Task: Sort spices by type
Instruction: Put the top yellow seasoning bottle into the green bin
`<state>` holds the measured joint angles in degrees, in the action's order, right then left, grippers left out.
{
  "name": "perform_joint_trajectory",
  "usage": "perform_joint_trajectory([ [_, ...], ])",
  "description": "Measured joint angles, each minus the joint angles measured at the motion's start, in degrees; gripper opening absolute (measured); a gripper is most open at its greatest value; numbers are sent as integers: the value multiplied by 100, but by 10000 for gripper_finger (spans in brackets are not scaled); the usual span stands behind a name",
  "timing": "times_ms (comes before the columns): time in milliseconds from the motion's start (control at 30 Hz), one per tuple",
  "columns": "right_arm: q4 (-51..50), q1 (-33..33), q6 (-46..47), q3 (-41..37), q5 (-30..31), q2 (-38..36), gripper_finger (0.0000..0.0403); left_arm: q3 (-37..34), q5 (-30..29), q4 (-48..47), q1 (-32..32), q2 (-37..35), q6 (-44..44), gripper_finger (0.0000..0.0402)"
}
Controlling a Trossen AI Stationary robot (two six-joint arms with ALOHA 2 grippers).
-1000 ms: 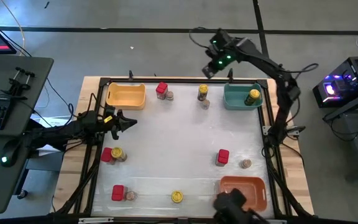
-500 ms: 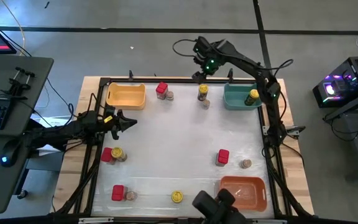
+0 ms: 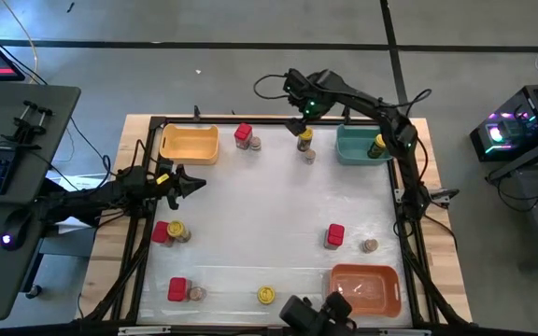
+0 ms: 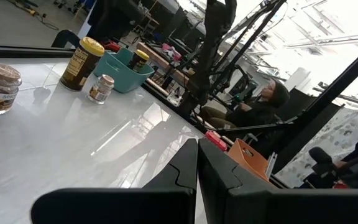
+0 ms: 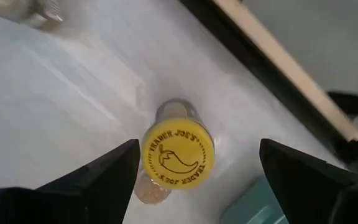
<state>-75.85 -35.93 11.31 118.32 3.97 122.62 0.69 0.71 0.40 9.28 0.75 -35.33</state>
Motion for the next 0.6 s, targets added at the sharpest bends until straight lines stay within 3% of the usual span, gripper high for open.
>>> perform_joint_trajectory([
  [600, -161, 84, 223, -2, -37, 645, 328, 1, 0, -1, 1, -1, -2, 0],
])
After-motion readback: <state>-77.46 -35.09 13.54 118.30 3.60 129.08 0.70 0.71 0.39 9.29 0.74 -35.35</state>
